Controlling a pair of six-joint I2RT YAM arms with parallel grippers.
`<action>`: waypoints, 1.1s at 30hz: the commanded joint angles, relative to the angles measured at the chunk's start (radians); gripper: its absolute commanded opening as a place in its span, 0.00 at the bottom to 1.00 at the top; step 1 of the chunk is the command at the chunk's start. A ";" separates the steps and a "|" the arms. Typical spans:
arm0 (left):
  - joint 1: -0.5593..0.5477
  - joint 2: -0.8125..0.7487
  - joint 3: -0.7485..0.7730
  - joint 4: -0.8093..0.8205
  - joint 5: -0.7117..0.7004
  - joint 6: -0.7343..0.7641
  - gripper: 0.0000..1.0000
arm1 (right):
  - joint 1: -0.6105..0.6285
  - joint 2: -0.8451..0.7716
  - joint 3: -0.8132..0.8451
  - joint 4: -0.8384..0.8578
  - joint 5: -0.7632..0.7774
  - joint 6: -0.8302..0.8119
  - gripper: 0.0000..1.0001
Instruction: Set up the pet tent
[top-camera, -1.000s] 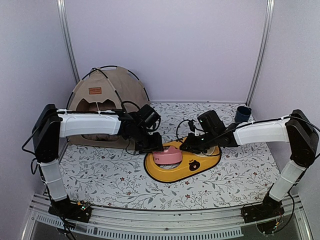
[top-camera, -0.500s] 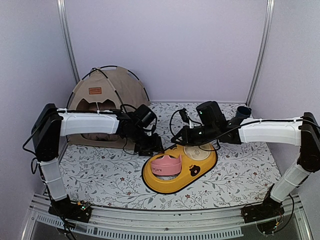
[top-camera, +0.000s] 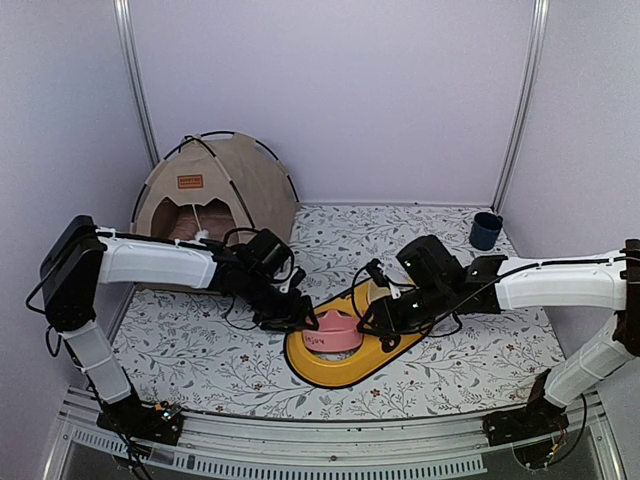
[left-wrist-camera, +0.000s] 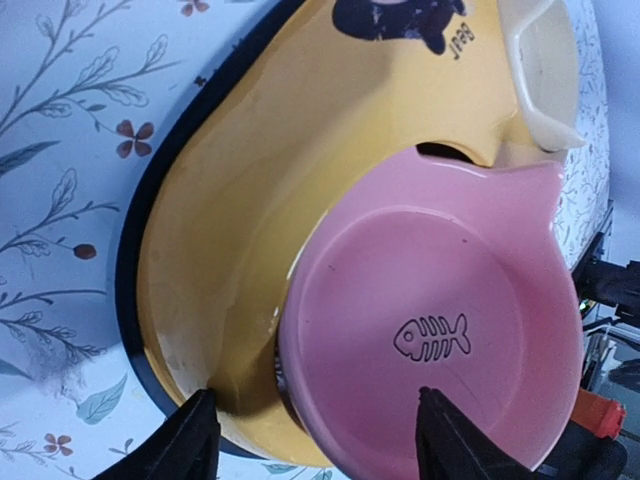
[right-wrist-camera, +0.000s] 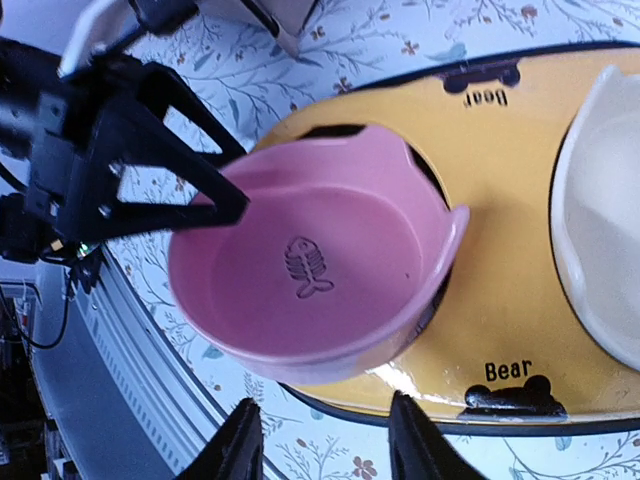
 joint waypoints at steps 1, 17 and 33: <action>-0.013 0.008 -0.010 0.108 0.091 0.039 0.68 | -0.001 -0.067 -0.102 -0.072 0.081 0.066 0.50; -0.038 0.134 0.040 0.292 0.188 -0.021 0.63 | -0.309 0.146 -0.181 0.222 -0.082 0.133 0.53; -0.041 0.187 0.141 0.311 0.144 0.010 0.71 | -0.443 0.458 0.431 0.026 0.013 -0.058 0.62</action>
